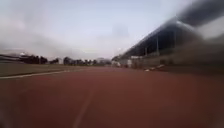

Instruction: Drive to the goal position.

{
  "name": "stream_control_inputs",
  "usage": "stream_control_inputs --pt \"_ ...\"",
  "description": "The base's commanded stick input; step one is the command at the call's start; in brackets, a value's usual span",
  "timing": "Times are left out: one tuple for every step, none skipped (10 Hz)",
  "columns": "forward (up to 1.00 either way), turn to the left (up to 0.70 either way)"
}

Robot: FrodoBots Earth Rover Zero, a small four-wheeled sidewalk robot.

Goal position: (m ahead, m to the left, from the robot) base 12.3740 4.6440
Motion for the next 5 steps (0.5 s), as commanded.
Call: stream_control_inputs --pt "0.70 0.00" --pt "0.70 -0.02" --pt "0.70 -0.15" --pt "0.70 -0.19" --pt "0.70 -0.15"
